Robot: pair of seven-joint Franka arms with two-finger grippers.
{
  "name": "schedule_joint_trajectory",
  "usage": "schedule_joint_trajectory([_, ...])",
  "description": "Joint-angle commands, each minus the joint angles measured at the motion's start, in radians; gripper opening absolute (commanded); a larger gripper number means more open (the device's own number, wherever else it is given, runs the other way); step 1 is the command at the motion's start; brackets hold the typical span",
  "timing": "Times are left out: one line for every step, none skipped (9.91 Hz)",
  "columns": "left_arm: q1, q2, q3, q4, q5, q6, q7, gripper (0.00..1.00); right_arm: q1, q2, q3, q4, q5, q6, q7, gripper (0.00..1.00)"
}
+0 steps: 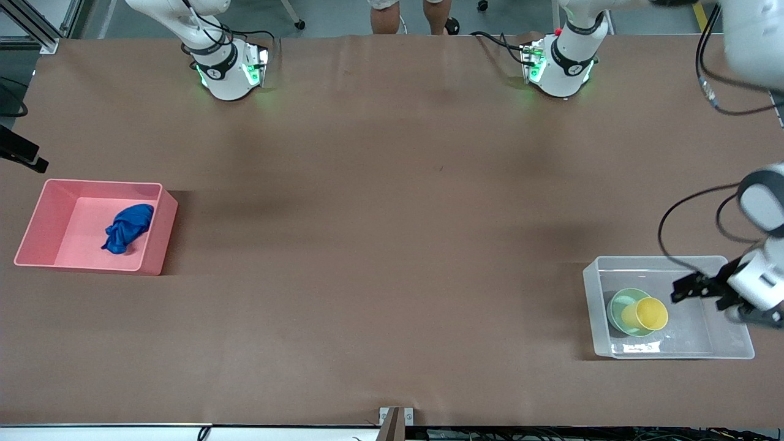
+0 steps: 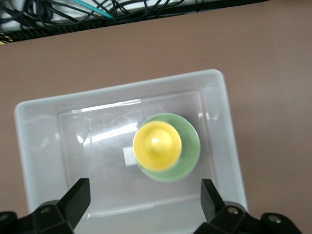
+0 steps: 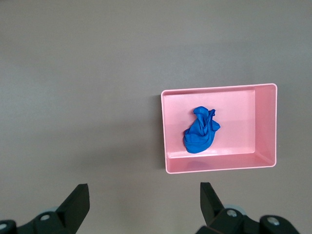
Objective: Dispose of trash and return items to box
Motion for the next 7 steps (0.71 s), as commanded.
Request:
schedule_joint_trajectory([-0.013,-0.256,-0.021,-0.254,0.047,-0.025,-0.07,1.0,-0.016,-0.015,0.012,-0.014,-0.008,0.01,-0.009,1.0])
schedule_joint_trajectory([-0.018,-0.346,-0.033,-0.308,0.048,-0.05,-0.119,1.0,-0.013,-0.015,0.012,-0.014,-0.008,0.01,-0.009,1.0])
schedule_joint_trajectory([-0.018,-0.428,-0.036,-0.357,0.05,-0.073,-0.17,1.0,-0.012,-0.015,0.011,-0.015,-0.015,0.025,-0.007,1.0])
schedule_joint_trajectory([-0.016,-0.491,-0.036,-0.379,0.048,-0.112,-0.19,1.0,-0.013,-0.015,0.012,-0.019,-0.031,0.055,-0.007,1.0])
schedule_joint_trajectory([-0.015,-0.508,-0.036,-0.364,0.05,-0.183,-0.177,1.0,-0.015,-0.015,0.012,-0.019,-0.031,0.05,-0.01,1.0])
schedule_joint_trajectory([-0.019,-0.504,-0.04,-0.304,0.052,-0.246,-0.187,1.0,-0.013,-0.015,0.012,-0.017,-0.031,0.036,-0.016,1.0])
schedule_joint_trajectory([-0.019,-0.488,-0.053,-0.231,0.077,-0.331,-0.189,1.0,-0.015,-0.015,0.012,-0.017,-0.032,0.036,-0.016,1.0])
